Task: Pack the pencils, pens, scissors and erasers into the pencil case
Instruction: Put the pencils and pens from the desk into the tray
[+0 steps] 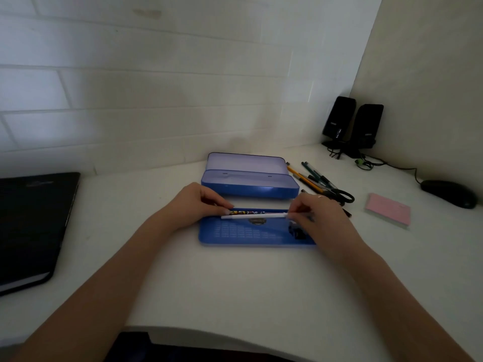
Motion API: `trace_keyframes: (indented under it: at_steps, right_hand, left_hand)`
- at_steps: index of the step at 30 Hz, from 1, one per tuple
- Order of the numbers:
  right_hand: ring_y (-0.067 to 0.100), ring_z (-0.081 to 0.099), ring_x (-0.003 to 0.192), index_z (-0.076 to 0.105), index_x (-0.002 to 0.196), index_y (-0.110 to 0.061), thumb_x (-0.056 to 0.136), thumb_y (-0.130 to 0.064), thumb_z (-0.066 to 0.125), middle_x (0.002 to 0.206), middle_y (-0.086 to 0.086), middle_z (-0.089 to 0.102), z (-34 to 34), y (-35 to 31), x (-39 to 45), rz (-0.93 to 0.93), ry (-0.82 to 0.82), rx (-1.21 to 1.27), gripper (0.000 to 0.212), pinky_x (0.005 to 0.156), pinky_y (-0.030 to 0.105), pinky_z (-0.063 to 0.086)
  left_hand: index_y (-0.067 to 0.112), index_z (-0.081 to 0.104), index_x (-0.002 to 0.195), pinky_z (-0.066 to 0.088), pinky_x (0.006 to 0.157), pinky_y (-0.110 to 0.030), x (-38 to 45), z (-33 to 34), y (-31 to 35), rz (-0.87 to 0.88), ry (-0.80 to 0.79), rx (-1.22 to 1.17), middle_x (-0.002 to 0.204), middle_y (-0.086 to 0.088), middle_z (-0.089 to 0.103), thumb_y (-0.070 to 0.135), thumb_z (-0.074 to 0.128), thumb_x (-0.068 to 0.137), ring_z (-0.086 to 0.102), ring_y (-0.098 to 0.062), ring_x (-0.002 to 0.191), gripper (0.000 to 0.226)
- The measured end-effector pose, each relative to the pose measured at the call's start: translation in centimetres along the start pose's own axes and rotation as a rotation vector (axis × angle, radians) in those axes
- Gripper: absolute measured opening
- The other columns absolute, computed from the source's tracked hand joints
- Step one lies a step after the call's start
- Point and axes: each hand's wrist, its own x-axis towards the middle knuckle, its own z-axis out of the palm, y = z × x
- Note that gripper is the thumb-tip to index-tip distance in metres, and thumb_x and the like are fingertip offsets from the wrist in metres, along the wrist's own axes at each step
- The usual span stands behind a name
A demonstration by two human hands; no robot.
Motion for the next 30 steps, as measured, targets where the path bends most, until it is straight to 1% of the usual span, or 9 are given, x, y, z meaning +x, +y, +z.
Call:
trace_keyframes:
  at_steps: [2, 5, 7, 10, 15, 18, 20, 24, 30]
  right_hand:
    - [0.009, 0.058, 0.084, 0.062, 0.085, -0.027, 0.086, -0.029, 0.063, 0.083, -0.011, 0.063, 0.5, -0.6, 0.2, -0.037, 0.000, -0.084, 0.003, 0.084, 0.033, 0.049]
    - [0.011, 0.053, 0.083, 0.063, 0.091, -0.027, 0.088, -0.034, 0.060, 0.078, -0.014, 0.057, 1.1, -1.5, 0.2, -0.063, -0.015, -0.168, 0.008, 0.082, 0.029, 0.044]
    - [0.012, 0.055, 0.085, 0.064, 0.093, -0.027, 0.088, -0.037, 0.059, 0.086, -0.009, 0.063, 1.4, -1.9, 0.2, -0.078, 0.007, -0.191, 0.012, 0.080, 0.028, 0.043]
    - [0.012, 0.055, 0.090, 0.064, 0.092, -0.028, 0.088, -0.037, 0.059, 0.094, -0.008, 0.065, 1.6, -2.0, 0.5, -0.075, 0.005, -0.214, 0.011, 0.082, 0.028, 0.044]
    - [0.015, 0.051, 0.102, 0.060, 0.096, -0.030, 0.089, -0.032, 0.058, 0.101, -0.008, 0.061, 1.7, -1.4, 0.8, -0.074, 0.081, -0.283, 0.008, 0.087, 0.030, 0.031]
    - [0.017, 0.050, 0.113, 0.060, 0.110, -0.030, 0.089, -0.032, 0.059, 0.112, -0.006, 0.063, 1.2, -0.5, 0.9, 0.035, 0.087, -0.290, 0.022, 0.097, 0.035, 0.031]
    - [0.019, 0.051, 0.114, 0.060, 0.116, -0.031, 0.089, -0.033, 0.058, 0.113, -0.005, 0.065, 1.0, 0.0, 0.8, 0.084, 0.067, -0.285, 0.027, 0.099, 0.036, 0.032]
    - [0.020, 0.054, 0.110, 0.064, 0.112, -0.031, 0.089, -0.033, 0.059, 0.107, -0.003, 0.068, 1.3, 0.4, 0.8, 0.107, 0.047, -0.246, 0.023, 0.098, 0.039, 0.038]
    - [0.015, 0.059, 0.099, 0.066, 0.103, -0.031, 0.088, -0.038, 0.059, 0.096, -0.008, 0.067, 1.1, 0.2, 0.6, 0.122, 0.091, -0.146, 0.019, 0.094, 0.042, 0.045]
  left_hand:
    - [0.022, 0.078, 0.086, 0.039, 0.064, 0.001, -0.1, 0.0, 0.0, 0.000, -0.003, 0.007, 0.073, 0.014, 0.073, 0.017, 0.076, 0.075, 0.060, 0.011, 0.068, 0.013]
    - [0.022, 0.078, 0.087, 0.039, 0.065, 0.001, -0.2, 0.1, 0.1, 0.002, -0.010, 0.023, 0.080, 0.010, 0.074, 0.024, 0.072, 0.079, 0.060, 0.009, 0.071, 0.010]
    - [0.024, 0.077, 0.085, 0.039, 0.064, 0.000, -0.2, 0.1, 0.2, -0.006, -0.008, 0.030, 0.080, 0.009, 0.074, 0.031, 0.072, 0.078, 0.059, 0.009, 0.071, 0.011]
    - [0.029, 0.077, 0.084, 0.041, 0.066, -0.004, -0.3, 0.0, 0.2, 0.008, -0.038, 0.041, 0.080, 0.007, 0.074, 0.030, 0.080, 0.069, 0.059, 0.005, 0.071, 0.016]
    - [0.029, 0.077, 0.085, 0.038, 0.061, -0.004, -0.3, 0.0, 0.1, 0.024, -0.027, 0.059, 0.074, 0.010, 0.071, 0.024, 0.081, 0.068, 0.054, 0.004, 0.064, 0.018]
    - [0.026, 0.077, 0.088, 0.039, 0.061, -0.004, -0.3, 0.0, 0.2, 0.026, -0.032, 0.056, 0.076, 0.008, 0.071, 0.023, 0.081, 0.070, 0.054, 0.003, 0.066, 0.019]
    - [0.025, 0.077, 0.089, 0.039, 0.064, -0.006, -0.3, 0.0, 0.2, 0.026, -0.033, 0.053, 0.082, 0.002, 0.073, 0.023, 0.080, 0.070, 0.055, -0.001, 0.070, 0.020]
    - [0.025, 0.077, 0.089, 0.039, 0.063, -0.005, -0.3, -0.1, 0.1, 0.032, -0.037, 0.055, 0.084, -0.001, 0.073, 0.022, 0.080, 0.070, 0.056, -0.003, 0.071, 0.019]
    - [0.024, 0.077, 0.087, 0.040, 0.062, -0.002, -0.3, 0.0, 0.1, 0.032, -0.018, 0.051, 0.076, 0.009, 0.073, 0.022, 0.081, 0.069, 0.057, 0.005, 0.067, 0.018]
